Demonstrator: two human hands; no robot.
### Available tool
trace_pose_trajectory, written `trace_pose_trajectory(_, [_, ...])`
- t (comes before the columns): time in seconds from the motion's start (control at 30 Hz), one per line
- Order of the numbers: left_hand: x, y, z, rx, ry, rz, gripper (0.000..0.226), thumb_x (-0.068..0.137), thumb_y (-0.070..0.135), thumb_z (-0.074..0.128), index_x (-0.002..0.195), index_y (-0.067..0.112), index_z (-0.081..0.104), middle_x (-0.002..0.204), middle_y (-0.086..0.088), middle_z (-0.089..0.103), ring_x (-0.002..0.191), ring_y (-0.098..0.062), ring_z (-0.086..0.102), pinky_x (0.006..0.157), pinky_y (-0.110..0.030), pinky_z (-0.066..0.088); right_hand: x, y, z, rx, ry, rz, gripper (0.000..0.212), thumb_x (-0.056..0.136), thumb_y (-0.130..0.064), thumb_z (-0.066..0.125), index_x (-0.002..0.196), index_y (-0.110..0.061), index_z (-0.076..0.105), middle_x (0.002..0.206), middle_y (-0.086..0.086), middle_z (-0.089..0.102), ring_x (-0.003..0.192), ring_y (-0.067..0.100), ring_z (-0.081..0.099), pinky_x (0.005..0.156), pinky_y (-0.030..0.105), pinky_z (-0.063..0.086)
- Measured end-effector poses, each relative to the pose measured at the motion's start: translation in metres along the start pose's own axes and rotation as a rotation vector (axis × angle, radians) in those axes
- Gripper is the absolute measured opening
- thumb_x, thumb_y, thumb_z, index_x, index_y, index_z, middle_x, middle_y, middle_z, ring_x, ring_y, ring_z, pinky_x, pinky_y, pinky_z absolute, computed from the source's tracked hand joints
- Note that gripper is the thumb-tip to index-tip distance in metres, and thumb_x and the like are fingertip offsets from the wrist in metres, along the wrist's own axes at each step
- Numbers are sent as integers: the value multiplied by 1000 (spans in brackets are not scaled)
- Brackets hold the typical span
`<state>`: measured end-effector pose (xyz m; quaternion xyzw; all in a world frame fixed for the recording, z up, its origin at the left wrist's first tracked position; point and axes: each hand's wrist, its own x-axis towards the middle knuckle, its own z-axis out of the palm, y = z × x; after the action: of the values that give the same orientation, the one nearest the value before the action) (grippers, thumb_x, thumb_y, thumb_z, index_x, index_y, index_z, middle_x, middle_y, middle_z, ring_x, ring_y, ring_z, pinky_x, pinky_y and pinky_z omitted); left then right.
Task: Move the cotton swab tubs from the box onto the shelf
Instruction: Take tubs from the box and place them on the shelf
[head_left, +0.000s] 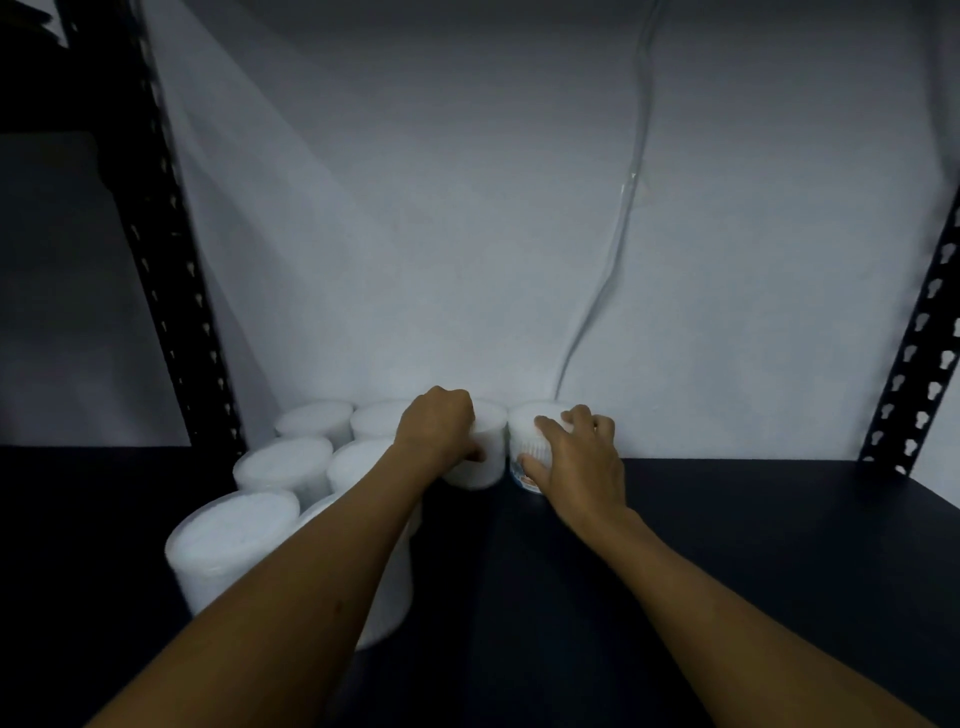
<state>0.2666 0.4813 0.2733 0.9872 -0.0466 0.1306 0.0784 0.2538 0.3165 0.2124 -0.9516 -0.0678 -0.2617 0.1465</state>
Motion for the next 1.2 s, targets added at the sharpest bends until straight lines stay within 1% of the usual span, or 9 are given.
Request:
trace_pose_trajectory(0.1, [-2,-1,-2,-7,-2,18,38,68,35,80,70,11,51,81,-10,59,82,-26,59,59,-29,37,2,0,-6,29,-32,3,51,85,-47,61,130,-24,50,131,5,41,119,28,34,83,37,49])
trace_pose_trajectory(0.17, [-4,-1,-3,-4,-28,51,41,70,36,78,93,8,61,98,-9,62,97,-26,59,69,-31,44,4,1,-14,42,-83,-15,57,82,-49,63,131,-24,49,131,5,44,119,28,36,90,40,45])
trace_pose_trajectory(0.23, [-9,0,-4,-8,-47,94,57,74,35,75,120,8,56,121,-8,58,112,-25,54,88,-33,46,2,4,-25,83,-116,-25,65,80,-49,65,135,-23,44,136,3,46,127,28,33,96,44,41])
trace_pose_trajectory(0.4, [-32,18,-12,-65,16,236,62,80,35,72,134,12,50,137,-5,52,125,-24,47,101,-34,39,-36,22,-57,154,-53,-94,63,84,-36,66,138,-17,40,141,1,44,132,23,32,104,40,38])
trace_pose_trajectory(0.63, [-91,94,-4,-203,9,515,41,88,30,63,124,12,59,124,-6,62,112,-22,57,93,-31,45,-128,83,-120,168,-54,46,56,88,-34,63,137,-12,47,138,4,52,125,18,47,102,29,39])
trace_pose_trajectory(0.77, [-128,158,18,-242,24,759,33,90,30,57,116,11,61,113,-8,63,102,-25,59,87,-35,47,-203,126,-164,148,-11,177,51,87,-33,66,132,-15,53,133,3,56,120,18,53,99,33,46])
trace_pose_trajectory(0.9, [-170,230,46,-299,-17,975,22,91,30,51,101,14,64,97,-2,60,88,-20,57,77,-36,49,-286,171,-203,105,68,364,44,84,-29,69,125,-15,60,122,2,64,110,20,60,94,38,50])
trace_pose_trajectory(1.03, [-214,298,77,-360,-41,1164,19,90,26,51,89,14,65,86,-1,59,82,-18,52,71,-40,50,-374,214,-227,76,138,577,38,82,-22,72,118,-12,65,113,4,68,100,19,64,85,34,53])
trace_pose_trajectory(1.2, [-261,372,107,-414,-81,1306,17,90,25,53,91,14,66,85,-1,61,86,-20,50,72,-39,49,-476,258,-244,78,155,855,36,83,-23,71,117,-13,65,113,2,68,98,11,61,82,27,51])
